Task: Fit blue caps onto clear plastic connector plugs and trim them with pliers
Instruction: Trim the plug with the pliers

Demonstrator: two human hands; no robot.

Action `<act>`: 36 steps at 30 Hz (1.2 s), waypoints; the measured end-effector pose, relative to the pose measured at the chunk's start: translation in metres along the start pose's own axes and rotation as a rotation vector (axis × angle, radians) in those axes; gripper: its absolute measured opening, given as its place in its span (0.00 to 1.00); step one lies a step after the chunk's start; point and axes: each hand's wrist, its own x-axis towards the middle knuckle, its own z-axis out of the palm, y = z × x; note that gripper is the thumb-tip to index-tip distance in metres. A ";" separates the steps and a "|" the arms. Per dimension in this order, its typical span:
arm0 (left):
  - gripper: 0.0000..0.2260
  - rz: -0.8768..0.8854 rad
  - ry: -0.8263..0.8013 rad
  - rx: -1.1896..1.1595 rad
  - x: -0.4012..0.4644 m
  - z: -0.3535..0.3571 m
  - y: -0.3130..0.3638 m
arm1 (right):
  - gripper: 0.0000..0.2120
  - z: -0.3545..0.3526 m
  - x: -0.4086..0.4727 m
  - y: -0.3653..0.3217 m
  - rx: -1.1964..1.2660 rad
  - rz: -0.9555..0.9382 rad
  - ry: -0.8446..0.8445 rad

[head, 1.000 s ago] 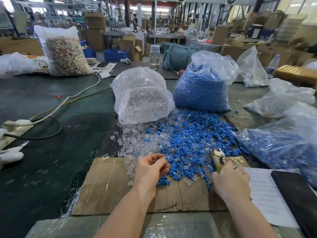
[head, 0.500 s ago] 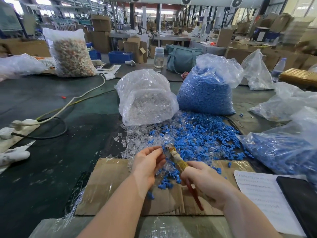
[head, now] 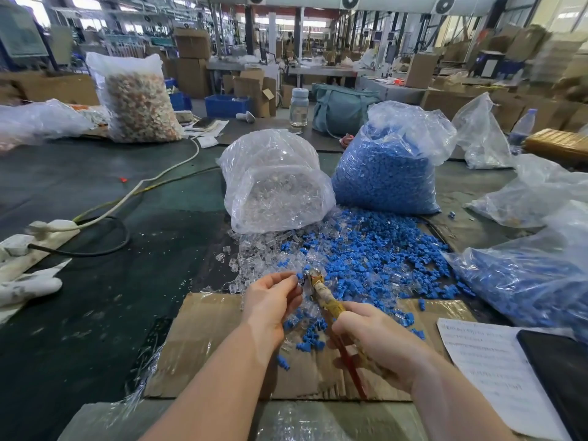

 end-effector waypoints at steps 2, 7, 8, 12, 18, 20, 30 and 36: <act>0.04 0.017 0.008 0.015 0.000 0.000 -0.001 | 0.09 0.000 0.000 0.000 0.003 0.002 -0.011; 0.03 0.036 0.020 0.046 0.000 -0.001 -0.002 | 0.15 0.001 -0.002 -0.001 -0.057 0.001 -0.022; 0.03 0.035 0.018 0.042 -0.001 -0.001 -0.002 | 0.16 0.001 -0.003 -0.002 -0.075 0.003 -0.019; 0.03 0.037 0.018 0.039 -0.002 -0.001 -0.002 | 0.15 0.001 -0.004 -0.004 -0.104 0.000 -0.024; 0.03 0.057 0.025 0.061 -0.001 0.000 -0.004 | 0.12 0.001 -0.005 -0.003 -0.094 0.012 -0.040; 0.03 0.055 0.026 0.062 -0.001 0.000 -0.005 | 0.13 0.001 -0.006 -0.004 -0.084 0.009 -0.045; 0.04 0.035 0.042 0.046 0.000 -0.003 -0.003 | 0.14 0.003 0.001 0.001 -0.041 0.018 -0.050; 0.04 0.030 0.023 0.064 0.000 -0.002 -0.003 | 0.17 -0.001 0.002 0.002 -0.045 0.026 -0.054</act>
